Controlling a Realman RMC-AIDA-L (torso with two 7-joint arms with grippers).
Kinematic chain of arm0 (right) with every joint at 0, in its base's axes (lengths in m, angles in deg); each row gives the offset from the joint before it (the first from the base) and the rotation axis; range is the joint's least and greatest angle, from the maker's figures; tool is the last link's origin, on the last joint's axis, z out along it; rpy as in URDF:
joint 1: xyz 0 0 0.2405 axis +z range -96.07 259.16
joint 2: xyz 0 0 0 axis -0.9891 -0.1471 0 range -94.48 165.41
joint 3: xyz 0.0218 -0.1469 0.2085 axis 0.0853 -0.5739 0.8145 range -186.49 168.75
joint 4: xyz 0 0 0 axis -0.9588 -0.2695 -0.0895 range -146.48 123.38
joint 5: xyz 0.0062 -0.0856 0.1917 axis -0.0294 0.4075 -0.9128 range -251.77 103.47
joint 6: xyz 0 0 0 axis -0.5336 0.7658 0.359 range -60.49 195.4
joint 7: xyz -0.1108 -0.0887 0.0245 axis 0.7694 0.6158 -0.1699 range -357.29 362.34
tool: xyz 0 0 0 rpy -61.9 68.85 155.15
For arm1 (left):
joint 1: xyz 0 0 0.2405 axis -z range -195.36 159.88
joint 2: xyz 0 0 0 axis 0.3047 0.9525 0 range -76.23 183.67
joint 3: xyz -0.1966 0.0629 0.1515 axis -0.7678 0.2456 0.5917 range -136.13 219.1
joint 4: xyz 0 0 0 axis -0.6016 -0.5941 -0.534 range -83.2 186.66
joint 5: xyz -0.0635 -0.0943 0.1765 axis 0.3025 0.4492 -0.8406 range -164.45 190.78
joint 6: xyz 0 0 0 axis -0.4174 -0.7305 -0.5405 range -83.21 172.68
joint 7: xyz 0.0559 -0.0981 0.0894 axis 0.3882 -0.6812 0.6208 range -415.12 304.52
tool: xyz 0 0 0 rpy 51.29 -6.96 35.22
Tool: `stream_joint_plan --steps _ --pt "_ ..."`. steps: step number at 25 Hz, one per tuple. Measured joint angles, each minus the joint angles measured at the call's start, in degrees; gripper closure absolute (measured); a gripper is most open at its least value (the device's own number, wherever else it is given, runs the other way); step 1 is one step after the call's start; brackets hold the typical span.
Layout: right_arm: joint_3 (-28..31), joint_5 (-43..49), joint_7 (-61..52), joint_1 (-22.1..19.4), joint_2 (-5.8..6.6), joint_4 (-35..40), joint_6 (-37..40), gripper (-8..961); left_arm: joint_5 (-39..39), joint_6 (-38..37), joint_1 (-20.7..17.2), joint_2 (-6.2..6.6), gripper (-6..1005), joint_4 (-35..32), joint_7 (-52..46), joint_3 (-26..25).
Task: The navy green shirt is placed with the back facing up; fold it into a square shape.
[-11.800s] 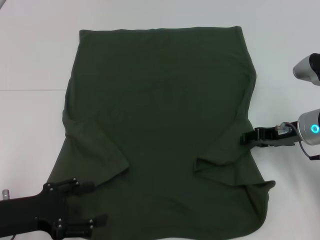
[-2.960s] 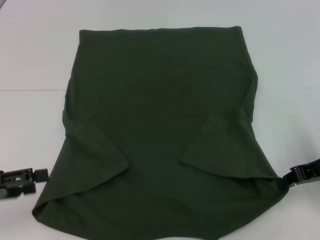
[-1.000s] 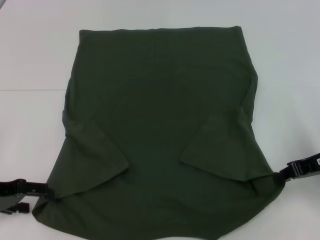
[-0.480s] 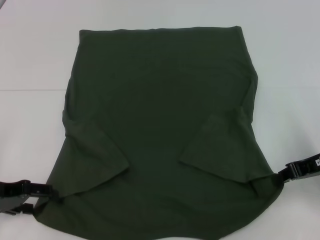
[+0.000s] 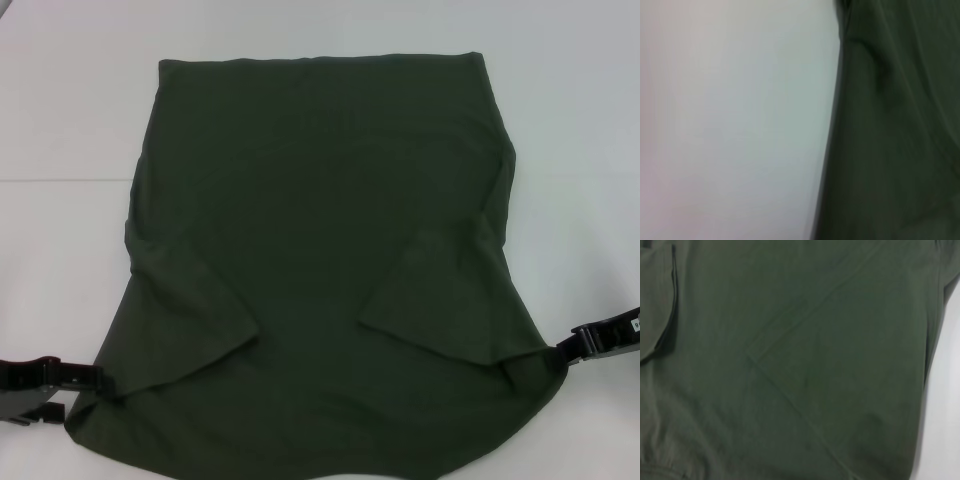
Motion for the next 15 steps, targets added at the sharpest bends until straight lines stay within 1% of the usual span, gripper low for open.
stream_joint_plan --steps 15 --pt "0.0 0.0 0.1 0.2 -0.09 0.0 0.2 869 -1.4 1.3 0.2 -0.24 229 0.3 0.3 0.1"
